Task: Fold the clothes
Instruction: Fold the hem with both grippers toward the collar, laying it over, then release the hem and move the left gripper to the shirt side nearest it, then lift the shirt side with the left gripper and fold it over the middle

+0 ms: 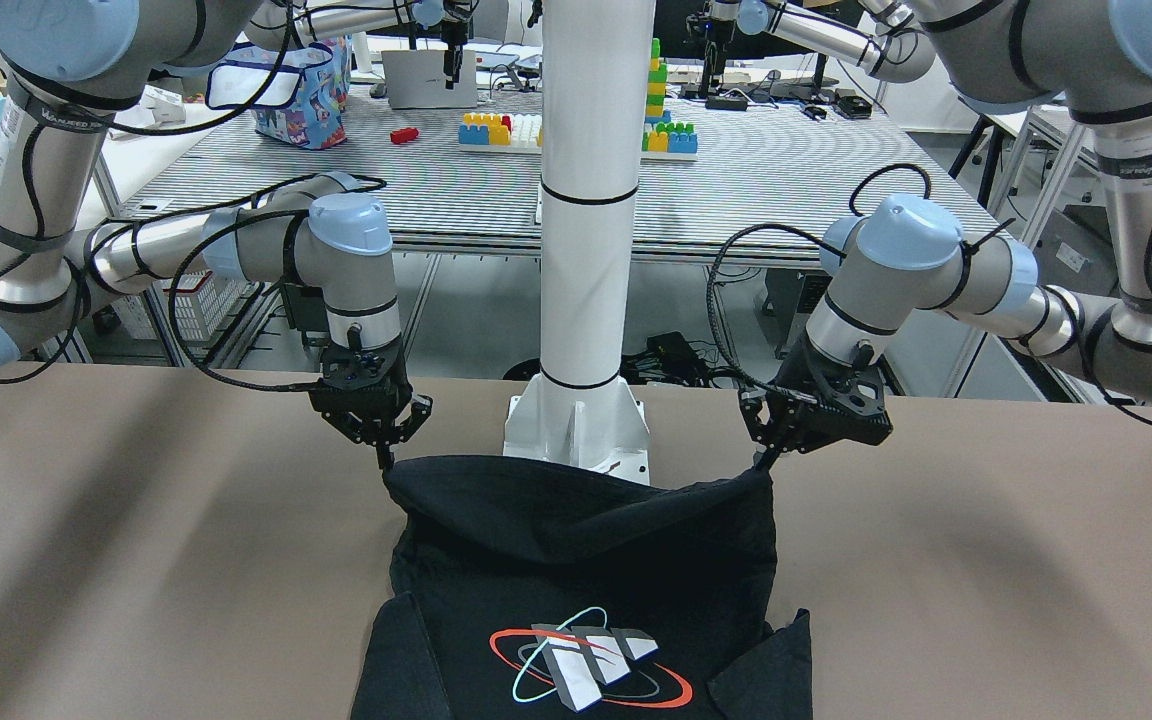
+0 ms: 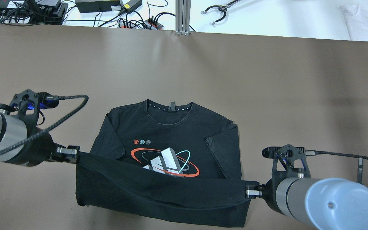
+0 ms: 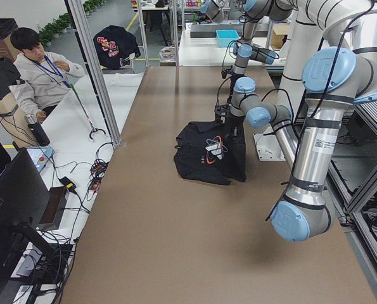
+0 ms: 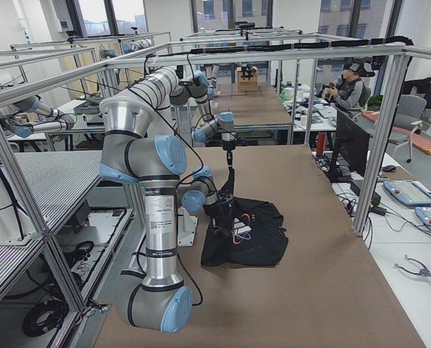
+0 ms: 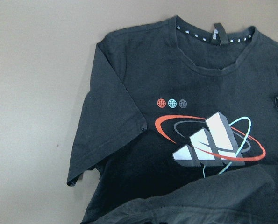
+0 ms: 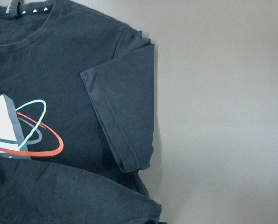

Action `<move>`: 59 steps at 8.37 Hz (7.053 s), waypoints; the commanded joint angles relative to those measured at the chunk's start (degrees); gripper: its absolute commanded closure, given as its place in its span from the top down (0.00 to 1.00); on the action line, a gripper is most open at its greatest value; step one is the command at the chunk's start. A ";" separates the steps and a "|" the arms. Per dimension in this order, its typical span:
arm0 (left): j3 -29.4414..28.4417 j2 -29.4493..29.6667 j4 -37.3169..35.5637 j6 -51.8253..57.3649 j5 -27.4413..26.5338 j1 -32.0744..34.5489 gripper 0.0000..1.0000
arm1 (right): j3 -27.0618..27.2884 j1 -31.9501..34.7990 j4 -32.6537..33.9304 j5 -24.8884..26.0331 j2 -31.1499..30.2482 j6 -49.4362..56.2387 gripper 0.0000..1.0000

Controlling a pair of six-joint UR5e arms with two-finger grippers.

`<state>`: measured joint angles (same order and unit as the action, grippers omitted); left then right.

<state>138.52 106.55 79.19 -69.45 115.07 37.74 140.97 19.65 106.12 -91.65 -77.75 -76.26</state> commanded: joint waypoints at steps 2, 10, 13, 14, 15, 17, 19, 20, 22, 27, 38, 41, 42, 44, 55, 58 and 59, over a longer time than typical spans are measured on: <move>-6.65 2.16 0.00 0.63 -0.37 7.16 0.00 | -2.18 6.60 -1.87 -0.10 0.94 2.86 0.00; -36.96 12.98 8.04 4.41 -7.31 7.79 0.00 | -27.82 13.83 -15.68 -0.02 9.10 8.85 0.00; -45.78 13.25 18.35 4.32 -7.58 6.39 0.00 | -33.01 14.18 -18.64 -0.10 9.20 9.99 0.00; -46.06 13.16 18.63 4.32 -8.54 6.12 0.00 | -36.78 14.18 -22.93 -0.02 9.20 10.08 0.00; -46.15 13.16 18.63 4.32 -8.89 5.43 0.00 | -39.95 14.62 -26.72 -0.02 9.20 10.16 0.00; -46.06 13.25 18.72 4.75 -8.90 5.42 0.00 | -40.68 15.76 -27.55 -0.37 9.29 12.78 0.00; -45.28 13.33 18.90 8.77 -8.64 5.94 0.36 | -40.60 16.99 -27.72 -1.68 9.72 13.33 0.51; -42.66 12.90 18.90 13.50 -8.03 6.82 0.99 | -39.81 17.60 -27.90 -2.38 10.86 14.03 0.93; -35.46 10.45 18.63 14.25 -3.22 7.44 1.00 | -37.53 20.33 -27.98 -11.04 10.87 16.57 0.94; -23.56 -4.59 20.73 10.76 -5.28 -2.29 1.00 | -37.43 19.72 -28.42 -11.80 10.17 16.41 0.94; -28.57 -5.12 21.71 7.49 -9.34 -11.80 0.64 | -37.52 19.54 -28.42 -11.36 9.99 16.14 0.94; -28.57 -5.12 21.71 5.99 -9.42 -11.98 0.00 | -37.43 19.54 -28.42 -11.35 9.99 15.88 0.94; -28.66 -5.21 21.62 5.99 -9.43 -12.33 0.00 | -37.43 19.54 -28.42 -11.35 9.99 15.88 0.94; -28.40 -5.12 21.62 3.80 -11.17 -13.38 0.00 | -37.43 19.54 -28.42 -11.27 9.99 15.96 0.94; -55.12 18.12 21.71 21.70 -11.62 8.74 0.00 | -37.87 19.54 -28.42 -11.27 10.08 16.32 0.94; -84.89 36.13 38.34 25.84 -11.62 13.58 0.00 | -37.87 19.63 -28.42 -11.27 10.08 16.14 0.94; -94.48 41.41 44.06 26.37 -12.23 13.77 0.00 | -37.78 19.63 -28.42 -11.27 10.08 15.97 0.94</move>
<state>61.84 137.90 112.52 -44.77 103.41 50.07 103.11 39.28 77.69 -102.92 -67.68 -60.03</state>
